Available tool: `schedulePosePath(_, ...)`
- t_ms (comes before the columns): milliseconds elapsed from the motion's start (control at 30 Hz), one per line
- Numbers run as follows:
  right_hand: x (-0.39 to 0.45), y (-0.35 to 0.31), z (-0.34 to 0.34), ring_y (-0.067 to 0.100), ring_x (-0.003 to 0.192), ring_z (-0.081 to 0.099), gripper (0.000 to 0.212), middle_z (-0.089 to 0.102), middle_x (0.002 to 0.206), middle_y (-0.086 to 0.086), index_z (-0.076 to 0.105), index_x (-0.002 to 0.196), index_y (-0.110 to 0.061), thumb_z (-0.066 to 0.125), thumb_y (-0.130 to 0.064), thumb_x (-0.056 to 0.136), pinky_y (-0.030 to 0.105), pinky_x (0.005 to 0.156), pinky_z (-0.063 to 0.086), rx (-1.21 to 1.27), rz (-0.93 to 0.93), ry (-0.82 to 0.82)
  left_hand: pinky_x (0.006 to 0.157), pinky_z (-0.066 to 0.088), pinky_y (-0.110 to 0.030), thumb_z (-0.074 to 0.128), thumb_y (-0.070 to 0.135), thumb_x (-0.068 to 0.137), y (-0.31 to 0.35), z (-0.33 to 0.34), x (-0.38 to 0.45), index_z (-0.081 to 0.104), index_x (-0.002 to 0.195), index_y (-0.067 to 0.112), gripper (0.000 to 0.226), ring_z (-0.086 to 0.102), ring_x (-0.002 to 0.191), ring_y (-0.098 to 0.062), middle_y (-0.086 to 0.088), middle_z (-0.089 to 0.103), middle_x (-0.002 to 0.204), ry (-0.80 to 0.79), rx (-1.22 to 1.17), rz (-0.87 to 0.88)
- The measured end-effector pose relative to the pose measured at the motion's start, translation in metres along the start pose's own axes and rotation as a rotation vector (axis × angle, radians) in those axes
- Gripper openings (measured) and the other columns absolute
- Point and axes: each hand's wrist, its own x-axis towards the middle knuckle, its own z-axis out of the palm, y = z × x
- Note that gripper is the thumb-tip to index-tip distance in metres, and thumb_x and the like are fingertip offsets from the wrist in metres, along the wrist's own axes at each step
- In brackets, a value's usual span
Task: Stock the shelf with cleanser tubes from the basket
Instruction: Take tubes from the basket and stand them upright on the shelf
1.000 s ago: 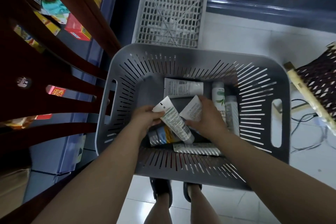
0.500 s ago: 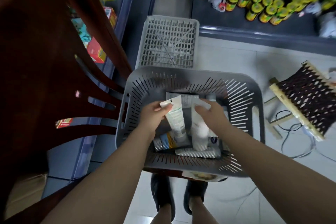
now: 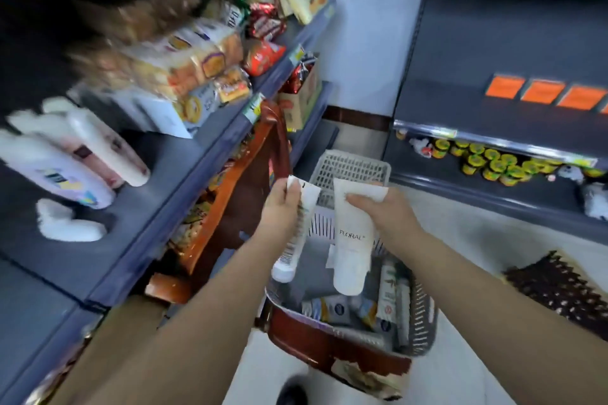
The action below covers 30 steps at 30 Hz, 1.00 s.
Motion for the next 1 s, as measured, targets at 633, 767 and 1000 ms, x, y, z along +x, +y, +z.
schedulePosePath(633, -0.186, -0.238, 0.121, 0.024, 0.084, 0.064, 0.013, 0.07, 0.089, 0.009, 0.07, 0.081, -0.011, 0.072, 0.0, 0.074, 0.04, 0.082, 0.049, 0.138, -0.527, -0.556, 0.063, 0.047, -0.021, 0.066, 0.033, 0.084, 0.18, -0.207, -0.228, 0.033, 0.1, 0.017, 0.041, 0.055, 0.066, -0.006, 0.001, 0.055, 0.079, 0.39, 0.067, 0.323)
schedulePosePath(767, -0.23, -0.268, 0.164, 0.024, 0.081, 0.068, 0.009, 0.072, 0.084, 0.004, 0.071, 0.074, -0.016, 0.078, -0.014, 0.068, 0.038, 0.078, 0.052, 0.111, -0.587, -0.697, 0.066, 0.043, -0.02, 0.047, 0.026, 0.096, 0.197, -0.27, -0.287, 0.038, 0.088, 0.021, 0.013, 0.048, 0.067, -0.006, 0.003, 0.054, 0.079, 0.496, 0.155, 0.395)
schedulePosePath(1000, -0.318, -0.302, 0.234, 0.009, 0.06, 0.067, 0.014, 0.072, 0.064, -0.006, 0.069, 0.074, -0.013, 0.072, 0.0, 0.074, 0.024, 0.063, 0.052, 0.228, -0.579, -0.911, 0.074, 0.055, -0.034, 0.041, 0.02, 0.097, 0.2, -0.365, -0.388, 0.062, 0.097, 0.014, 0.022, 0.067, 0.078, -0.017, -0.004, 0.07, 0.088, 0.715, 0.121, 0.343)
